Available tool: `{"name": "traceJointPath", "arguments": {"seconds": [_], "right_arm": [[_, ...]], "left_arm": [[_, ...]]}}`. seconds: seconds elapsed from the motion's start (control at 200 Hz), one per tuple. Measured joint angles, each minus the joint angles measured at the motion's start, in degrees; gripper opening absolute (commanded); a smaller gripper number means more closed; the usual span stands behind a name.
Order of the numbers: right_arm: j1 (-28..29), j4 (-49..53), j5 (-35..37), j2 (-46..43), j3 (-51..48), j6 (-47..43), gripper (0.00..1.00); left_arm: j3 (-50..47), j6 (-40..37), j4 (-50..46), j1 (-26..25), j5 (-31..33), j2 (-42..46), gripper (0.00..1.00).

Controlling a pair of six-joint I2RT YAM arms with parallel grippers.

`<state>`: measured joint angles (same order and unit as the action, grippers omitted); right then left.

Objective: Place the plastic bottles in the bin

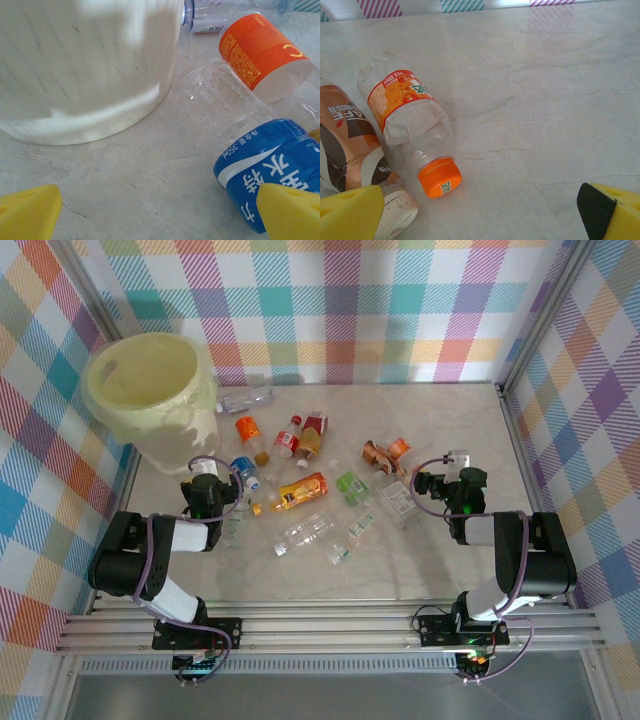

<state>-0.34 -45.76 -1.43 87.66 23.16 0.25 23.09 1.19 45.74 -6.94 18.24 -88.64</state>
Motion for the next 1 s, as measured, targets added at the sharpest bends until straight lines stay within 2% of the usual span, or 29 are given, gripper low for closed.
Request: {"name": "traceJointPath", "arguments": {"seconds": [0.085,0.31,0.515,0.615,0.805,1.0], "right_arm": [[0.0,2.0,0.4,-1.8,0.0,0.3,0.99],[0.0,14.0,1.4,-13.7,3.1,2.2,1.0],[0.6,31.2,-4.4,-18.8,10.6,10.2,1.0],[2.6,41.0,-7.5,-19.6,14.2,13.5,1.0],[9.4,55.5,-9.7,-20.5,16.4,15.6,1.0],[15.1,64.5,-4.9,-18.6,18.2,14.6,1.0]], "left_arm": [[0.4,-0.3,-4.8,0.0,-0.2,3.6,1.0],[5.3,1.5,-17.5,0.0,0.7,16.8,1.0],[10.1,11.1,-32.4,0.0,1.6,24.5,1.0],[12.0,16.7,-40.1,0.0,1.1,27.0,1.0],[15.0,25.4,-51.8,0.0,-4.4,30.3,1.0],[16.4,31.6,-56.6,0.0,-11.9,30.3,1.0]]}}
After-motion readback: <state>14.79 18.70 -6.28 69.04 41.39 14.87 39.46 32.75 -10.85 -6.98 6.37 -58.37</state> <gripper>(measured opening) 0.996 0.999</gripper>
